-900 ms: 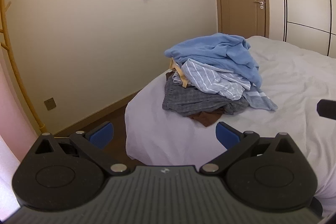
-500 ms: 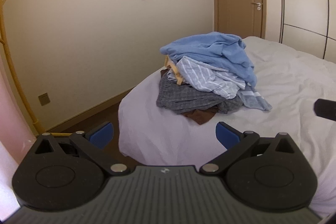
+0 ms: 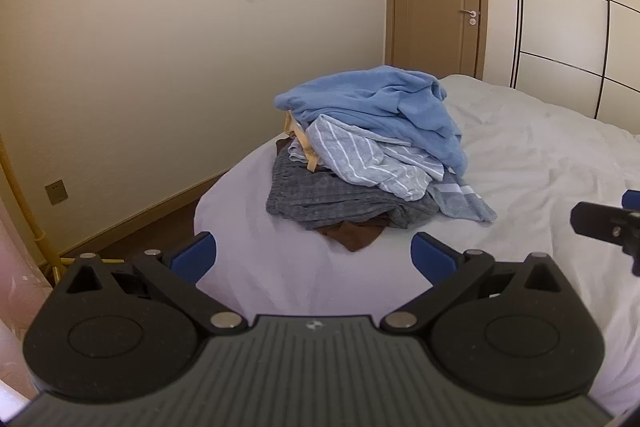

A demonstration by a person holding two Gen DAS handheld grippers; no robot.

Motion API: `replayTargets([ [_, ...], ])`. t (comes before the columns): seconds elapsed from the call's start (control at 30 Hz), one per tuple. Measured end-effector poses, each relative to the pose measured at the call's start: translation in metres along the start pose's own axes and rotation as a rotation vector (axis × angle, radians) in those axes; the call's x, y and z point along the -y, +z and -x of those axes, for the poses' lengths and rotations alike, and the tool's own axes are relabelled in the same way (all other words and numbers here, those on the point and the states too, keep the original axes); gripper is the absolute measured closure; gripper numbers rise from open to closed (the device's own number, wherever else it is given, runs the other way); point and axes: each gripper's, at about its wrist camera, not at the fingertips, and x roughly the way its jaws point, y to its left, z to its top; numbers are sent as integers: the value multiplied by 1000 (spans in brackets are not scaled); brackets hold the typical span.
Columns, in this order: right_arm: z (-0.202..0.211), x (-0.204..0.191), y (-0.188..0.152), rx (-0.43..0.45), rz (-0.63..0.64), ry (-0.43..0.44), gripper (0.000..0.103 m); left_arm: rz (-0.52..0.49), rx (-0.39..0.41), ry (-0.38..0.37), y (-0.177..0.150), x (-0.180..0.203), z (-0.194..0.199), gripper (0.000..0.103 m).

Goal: Fold clothes
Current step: 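Move both grippers toward the clothes pile on the bed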

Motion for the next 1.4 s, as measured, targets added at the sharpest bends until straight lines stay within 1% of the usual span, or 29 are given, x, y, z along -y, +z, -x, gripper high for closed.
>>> replayTargets([
  [0.27, -9, -1, 1, -9, -10, 11, 0, -6, -9, 3, -1, -3, -6, 1],
  [0.43, -10, -1, 2, -9, -6, 13, 0, -24, 12, 13, -2, -3, -8, 1],
  [0.73, -7, 5, 2, -11, 0, -13, 0, -41, 31, -18, -4, 5, -14, 1],
  [0.9, -10, 5, 4, -12, 7, -15, 0, -56, 38, -15, -6, 6, -19, 1],
  [1.4, -26, 5, 13, -18, 24, -13, 0, -77, -21, -17, 2, 2, -37, 1],
])
